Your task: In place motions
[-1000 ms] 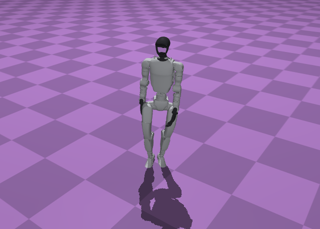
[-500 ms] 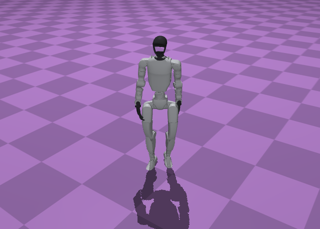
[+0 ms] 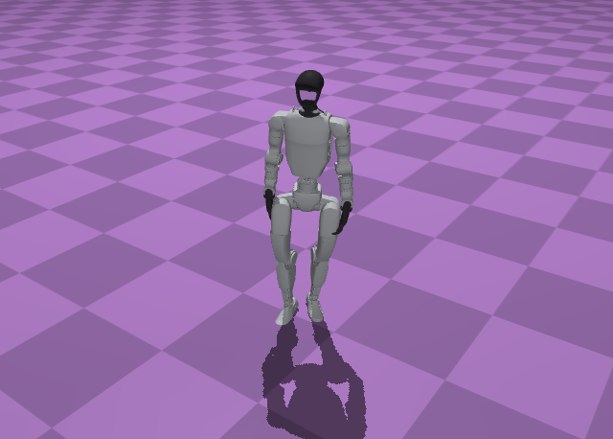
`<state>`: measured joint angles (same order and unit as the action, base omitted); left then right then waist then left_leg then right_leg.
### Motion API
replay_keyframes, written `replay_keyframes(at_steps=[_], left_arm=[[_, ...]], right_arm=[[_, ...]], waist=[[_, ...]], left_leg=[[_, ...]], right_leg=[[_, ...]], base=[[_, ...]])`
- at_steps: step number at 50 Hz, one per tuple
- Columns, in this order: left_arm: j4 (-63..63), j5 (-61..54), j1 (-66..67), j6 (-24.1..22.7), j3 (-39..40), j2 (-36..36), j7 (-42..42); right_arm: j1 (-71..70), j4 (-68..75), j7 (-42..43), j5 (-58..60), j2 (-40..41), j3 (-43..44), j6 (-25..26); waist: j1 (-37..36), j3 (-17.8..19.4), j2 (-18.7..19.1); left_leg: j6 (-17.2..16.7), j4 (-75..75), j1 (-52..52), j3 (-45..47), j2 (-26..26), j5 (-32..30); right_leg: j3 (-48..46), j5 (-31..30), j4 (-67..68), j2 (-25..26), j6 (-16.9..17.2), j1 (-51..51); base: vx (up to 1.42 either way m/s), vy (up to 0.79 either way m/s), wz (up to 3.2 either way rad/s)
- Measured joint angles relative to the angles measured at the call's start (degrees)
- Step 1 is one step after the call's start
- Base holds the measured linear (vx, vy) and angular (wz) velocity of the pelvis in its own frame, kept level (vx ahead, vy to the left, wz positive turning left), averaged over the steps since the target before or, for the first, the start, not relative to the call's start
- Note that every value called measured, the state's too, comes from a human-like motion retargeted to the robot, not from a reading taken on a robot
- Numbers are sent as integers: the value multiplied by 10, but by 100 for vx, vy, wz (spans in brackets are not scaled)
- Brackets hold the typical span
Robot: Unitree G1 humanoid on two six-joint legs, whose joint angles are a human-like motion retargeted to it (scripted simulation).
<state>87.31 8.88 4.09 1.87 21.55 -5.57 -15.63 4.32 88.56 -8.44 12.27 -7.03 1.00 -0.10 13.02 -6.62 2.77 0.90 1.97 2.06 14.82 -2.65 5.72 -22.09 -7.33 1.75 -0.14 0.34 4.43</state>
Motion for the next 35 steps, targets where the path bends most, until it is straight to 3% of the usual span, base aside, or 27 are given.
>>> replay_keyframes(at_steps=[5,21,28,35], left_arm=[[25,23,4,6,-16,-2,18],[17,61,3,9,-36,16,23],[15,63,4,8,-34,10,28],[21,59,5,10,-37,8,29]], right_arm=[[-20,-38,18,6,11,-17,-20],[-16,-14,7,3,12,-23,-15],[-11,16,18,2,5,-15,-6],[-7,12,12,-25,5,5,-4]], waist=[[2,-1,0],[-5,-7,-2],[-86,-15,-5],[-86,-19,-2]], left_leg=[[1,1,-1,5,-1,0],[7,4,0,-13,-9,-3],[1,8,5,70,0,8],[0,6,4,78,5,11]], right_leg=[[4,-1,3,-2,1,5],[-9,4,4,-9,2,-1],[72,16,0,15,0,-8],[81,14,-1,16,2,-5]], base=[[0,0,0],[3,0,6],[1,1,-105],[0,2,-14]])
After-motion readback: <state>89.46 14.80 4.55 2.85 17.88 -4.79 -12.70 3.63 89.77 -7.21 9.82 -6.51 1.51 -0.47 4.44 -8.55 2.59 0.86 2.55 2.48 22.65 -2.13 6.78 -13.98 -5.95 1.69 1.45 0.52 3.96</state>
